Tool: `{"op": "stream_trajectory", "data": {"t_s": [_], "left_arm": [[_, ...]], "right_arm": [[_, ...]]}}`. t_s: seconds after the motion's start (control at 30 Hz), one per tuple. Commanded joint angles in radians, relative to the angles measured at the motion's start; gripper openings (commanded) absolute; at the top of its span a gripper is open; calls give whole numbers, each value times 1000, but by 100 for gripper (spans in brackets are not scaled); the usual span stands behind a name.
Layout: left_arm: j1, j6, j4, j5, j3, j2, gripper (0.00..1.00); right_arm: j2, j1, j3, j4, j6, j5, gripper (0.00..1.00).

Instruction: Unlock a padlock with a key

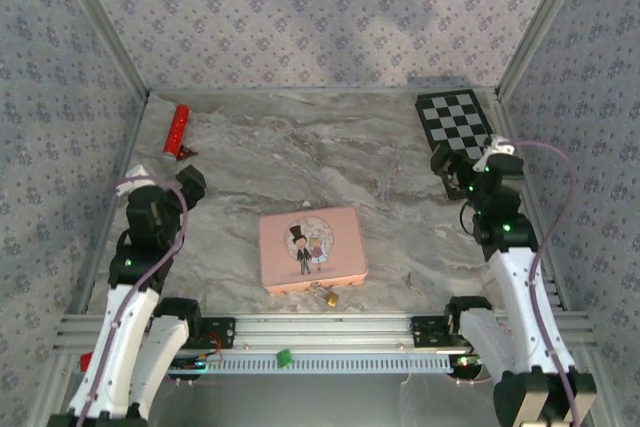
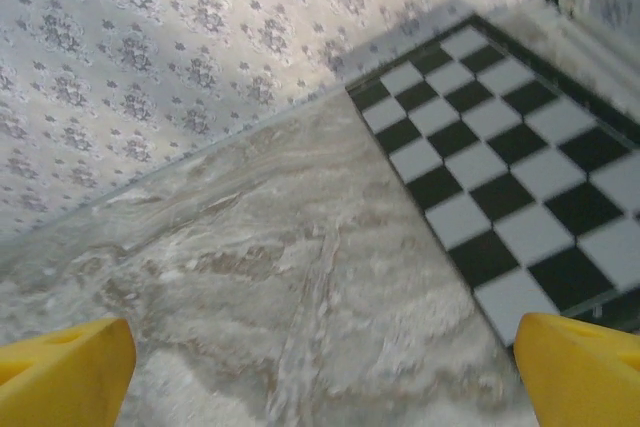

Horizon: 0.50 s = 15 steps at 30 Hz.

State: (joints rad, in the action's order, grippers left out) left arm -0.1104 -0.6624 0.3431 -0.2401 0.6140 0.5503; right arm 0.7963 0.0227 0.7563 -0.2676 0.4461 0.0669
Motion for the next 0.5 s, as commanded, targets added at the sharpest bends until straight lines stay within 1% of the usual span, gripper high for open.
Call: {"op": "stream_trajectory", "data": {"t_s": [0.0,0.07,0.1,0.17,0.27,0.37,0.47], "left_arm": [[23,-100,72,119,-70,-117,100],[28,-79,-23,210,-125,-164,100],[28,-74,-49,250,-134,-164,100],[28,-55,-92,346,-135,-115,100],[20,-23,-119,429,-115,-13,100],[-2,5,-177,455,-125,33,100],[-32,54,-227,425,-138,33,100]], "right_arm": [[-26,26,-24,-177,115,158,99],[-18,3,3,-264,102,156,99],[-12,-25,19,-318,92,132,99],[-9,-118,44,-427,82,24,99],[-7,-273,43,-529,143,-111,99],[10,-413,18,-594,245,-180,99],[32,-508,-17,-624,324,-214,99]]}}
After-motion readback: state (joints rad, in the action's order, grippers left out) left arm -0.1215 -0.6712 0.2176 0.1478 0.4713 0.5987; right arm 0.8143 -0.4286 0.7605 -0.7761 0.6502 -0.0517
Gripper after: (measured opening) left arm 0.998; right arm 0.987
